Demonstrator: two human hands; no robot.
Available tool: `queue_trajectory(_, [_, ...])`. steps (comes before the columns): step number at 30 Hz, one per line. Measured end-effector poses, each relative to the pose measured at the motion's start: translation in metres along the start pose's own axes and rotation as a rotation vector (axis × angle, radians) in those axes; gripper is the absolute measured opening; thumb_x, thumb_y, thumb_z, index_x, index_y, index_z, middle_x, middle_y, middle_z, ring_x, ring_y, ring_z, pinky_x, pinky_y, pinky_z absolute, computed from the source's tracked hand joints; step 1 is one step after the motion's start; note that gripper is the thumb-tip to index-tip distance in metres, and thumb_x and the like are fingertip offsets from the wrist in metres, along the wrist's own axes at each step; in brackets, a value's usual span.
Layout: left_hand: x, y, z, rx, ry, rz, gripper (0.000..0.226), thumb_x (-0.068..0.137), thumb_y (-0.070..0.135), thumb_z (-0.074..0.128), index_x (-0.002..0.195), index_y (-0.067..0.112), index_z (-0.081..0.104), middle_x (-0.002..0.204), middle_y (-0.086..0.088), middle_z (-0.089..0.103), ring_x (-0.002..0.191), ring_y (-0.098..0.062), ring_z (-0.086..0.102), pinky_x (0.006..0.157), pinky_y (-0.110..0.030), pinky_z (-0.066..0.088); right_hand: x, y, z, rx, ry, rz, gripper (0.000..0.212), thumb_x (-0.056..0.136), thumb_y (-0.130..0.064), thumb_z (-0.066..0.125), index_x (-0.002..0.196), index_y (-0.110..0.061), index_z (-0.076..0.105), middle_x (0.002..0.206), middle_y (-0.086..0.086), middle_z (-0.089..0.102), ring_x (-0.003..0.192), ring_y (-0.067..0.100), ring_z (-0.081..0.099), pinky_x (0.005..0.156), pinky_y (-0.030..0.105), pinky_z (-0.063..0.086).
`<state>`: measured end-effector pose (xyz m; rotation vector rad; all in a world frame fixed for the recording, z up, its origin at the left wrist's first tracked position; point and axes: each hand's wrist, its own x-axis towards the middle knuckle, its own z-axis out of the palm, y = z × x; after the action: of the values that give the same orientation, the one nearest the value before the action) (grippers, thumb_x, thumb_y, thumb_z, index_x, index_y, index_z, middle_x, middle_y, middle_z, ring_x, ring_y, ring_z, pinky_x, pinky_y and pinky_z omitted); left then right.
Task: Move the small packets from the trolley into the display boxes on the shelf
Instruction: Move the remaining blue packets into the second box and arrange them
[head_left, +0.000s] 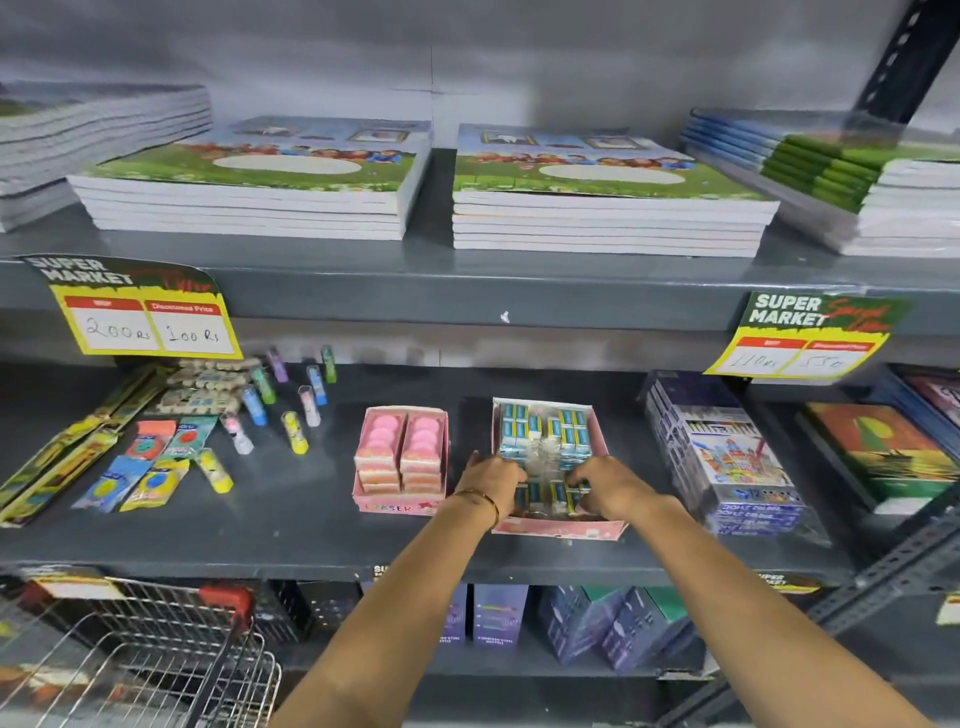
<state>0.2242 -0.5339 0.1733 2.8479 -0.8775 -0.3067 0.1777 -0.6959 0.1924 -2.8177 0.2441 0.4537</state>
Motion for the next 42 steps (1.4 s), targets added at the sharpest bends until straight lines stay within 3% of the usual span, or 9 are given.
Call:
queue_trajectory(4, [-0.021,-0.018,-0.013,-0.368,0.195,-0.039,0.058,0.087,0.024,0.065,0.139,0.014,0.041,0.149,-0.005,0.041,0.138,-0.022,0.037,0.117,-0.034,0.027,-0.004,-0.027,-0.007,0.009,0.153,-0.02,0.037,0.088,-0.002,0.055,0.124,-0.011,0.059,0.138,0.012,0.051,0.124,0.026,0.052,0.107,0.031,0.039])
queue_trajectory(8, [-0.053,-0.072,-0.029,-0.402,0.469,-0.275,0.067,0.089,0.02,0.062,0.144,0.008,0.027,0.154,-0.007,0.03,0.143,-0.021,0.026,0.12,-0.028,0.019,0.002,-0.086,-0.005,0.072,0.278,-0.224,0.046,0.09,-0.013,0.058,0.135,-0.018,0.048,0.14,0.009,0.052,0.126,0.028,0.05,0.106,0.033,0.037])
queue_trajectory(12, [-0.076,-0.125,-0.028,-0.349,0.433,-0.466,0.074,0.089,0.014,0.062,0.147,0.009,0.017,0.158,-0.01,0.017,0.145,-0.023,0.018,0.119,-0.03,0.023,0.015,-0.137,0.011,0.037,0.238,-0.427,0.061,0.086,-0.005,0.058,0.141,-0.018,0.036,0.151,0.007,0.036,0.125,0.033,0.051,0.107,0.035,0.04])
queue_trajectory(14, [-0.08,-0.138,-0.026,-0.358,0.354,-0.491,0.071,0.088,0.01,0.061,0.147,0.012,0.021,0.156,-0.012,0.022,0.142,-0.025,0.028,0.114,-0.033,0.031,0.025,-0.148,0.018,-0.024,0.219,-0.426,0.066,0.085,-0.001,0.056,0.143,-0.019,0.032,0.154,0.007,0.028,0.122,0.037,0.053,0.106,0.04,0.043])
queue_trajectory(19, [-0.072,-0.143,-0.021,-0.311,0.272,-0.43,0.053,0.089,0.003,0.052,0.138,0.018,0.039,0.138,-0.015,0.048,0.115,-0.034,0.057,0.101,-0.038,0.047,0.04,-0.156,0.025,-0.126,0.194,-0.433,0.071,0.083,0.011,0.045,0.144,-0.021,0.028,0.157,0.007,0.021,0.122,0.041,0.052,0.107,0.042,0.041])
queue_trajectory(30, [-0.067,-0.145,-0.021,-0.171,0.227,-0.345,0.039,0.097,0.011,0.042,0.136,0.013,0.038,0.133,-0.015,0.048,0.114,-0.035,0.057,0.098,-0.039,0.046,0.043,-0.167,0.037,-0.168,0.23,-0.433,0.071,0.081,0.016,0.044,0.144,-0.011,0.027,0.153,0.011,0.025,0.139,0.033,0.031,0.112,0.041,0.037])
queue_trajectory(35, [-0.077,-0.142,-0.029,-0.101,0.23,-0.329,0.051,0.097,0.009,0.043,0.143,0.011,0.021,0.136,-0.018,0.047,0.109,-0.038,0.061,0.09,-0.044,0.051,0.024,-0.176,0.038,-0.202,0.337,-0.373,0.073,0.085,0.004,0.052,0.146,-0.012,0.016,0.157,0.012,0.019,0.146,0.028,0.015,0.119,0.036,0.02])
queue_trajectory(40, [-0.105,-0.126,-0.046,-0.071,0.372,-0.219,0.069,0.092,0.021,0.056,0.145,0.005,0.016,0.154,-0.015,0.025,0.142,-0.026,0.028,0.116,-0.033,0.028,-0.019,-0.184,0.03,-0.189,0.479,-0.324,0.063,0.092,-0.015,0.051,0.146,-0.006,0.019,0.157,0.014,0.019,0.147,0.027,0.013,0.12,0.039,0.012])
queue_trajectory(42, [-0.117,-0.115,-0.061,-0.024,0.467,-0.164,0.069,0.092,0.027,0.054,0.146,0.005,0.016,0.155,-0.014,0.024,0.144,-0.025,0.021,0.117,-0.034,0.024,-0.036,-0.184,0.023,-0.211,0.563,-0.331,0.063,0.087,-0.016,0.059,0.141,-0.002,0.031,0.151,0.019,0.032,0.142,0.031,0.027,0.117,0.044,0.022])
